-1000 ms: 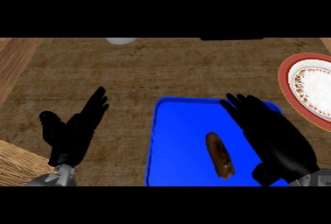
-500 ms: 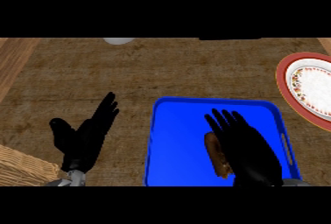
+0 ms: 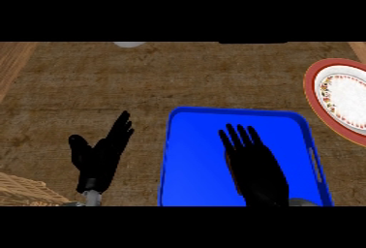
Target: Pick the sweet potato from the tray and place it in the plate
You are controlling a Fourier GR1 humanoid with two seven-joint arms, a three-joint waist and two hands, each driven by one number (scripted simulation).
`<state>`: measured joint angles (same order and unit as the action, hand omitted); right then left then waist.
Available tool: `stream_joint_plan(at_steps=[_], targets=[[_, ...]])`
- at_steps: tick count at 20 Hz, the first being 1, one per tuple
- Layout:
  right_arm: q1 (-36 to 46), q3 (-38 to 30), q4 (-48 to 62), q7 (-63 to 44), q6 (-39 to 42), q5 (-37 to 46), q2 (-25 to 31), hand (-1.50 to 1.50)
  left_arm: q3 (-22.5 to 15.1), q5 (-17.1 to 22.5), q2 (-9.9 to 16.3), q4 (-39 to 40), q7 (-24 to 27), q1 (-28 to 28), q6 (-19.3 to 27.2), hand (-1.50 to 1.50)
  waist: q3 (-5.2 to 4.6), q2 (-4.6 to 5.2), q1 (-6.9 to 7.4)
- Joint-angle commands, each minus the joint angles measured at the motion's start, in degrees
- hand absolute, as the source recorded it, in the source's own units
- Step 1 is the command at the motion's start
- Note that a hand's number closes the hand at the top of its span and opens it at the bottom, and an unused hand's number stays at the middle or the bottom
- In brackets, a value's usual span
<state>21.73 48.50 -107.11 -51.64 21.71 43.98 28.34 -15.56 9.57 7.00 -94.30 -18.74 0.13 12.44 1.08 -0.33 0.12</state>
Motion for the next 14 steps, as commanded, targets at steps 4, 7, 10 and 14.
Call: stream_joint_plan(at_steps=[4,7,10,14], targets=[[-4.5,1.3,0.4,-1.2,0.5,6.3,-1.0,-1.5,7.4,3.3,5.6,9.6,5.9,2.1,-7.3,0.0,-1.1,0.32,-0.26],[-2.2,0.3,8.8,0.9,1.2,8.1,-6.9,-1.5,7.1,0.5,2.2,15.0,8.0,-1.4,-4.8,0.0,-1.1,0.41,-0.14],[-1.5,-3.2,12.2,6.1,1.2,8.7,-6.3,-1.5,6.1,0.4,2.8,10.5,5.7,2.0,-5.8,0.0,-1.08,0.35,0.08],[-0.5,-4.5,19.2,9.6,0.5,10.4,-8.3,-1.5,6.9,0.6,1.9,12.6,5.6,-0.5,-6.3,0.0,-1.08,0.4,0.08]])
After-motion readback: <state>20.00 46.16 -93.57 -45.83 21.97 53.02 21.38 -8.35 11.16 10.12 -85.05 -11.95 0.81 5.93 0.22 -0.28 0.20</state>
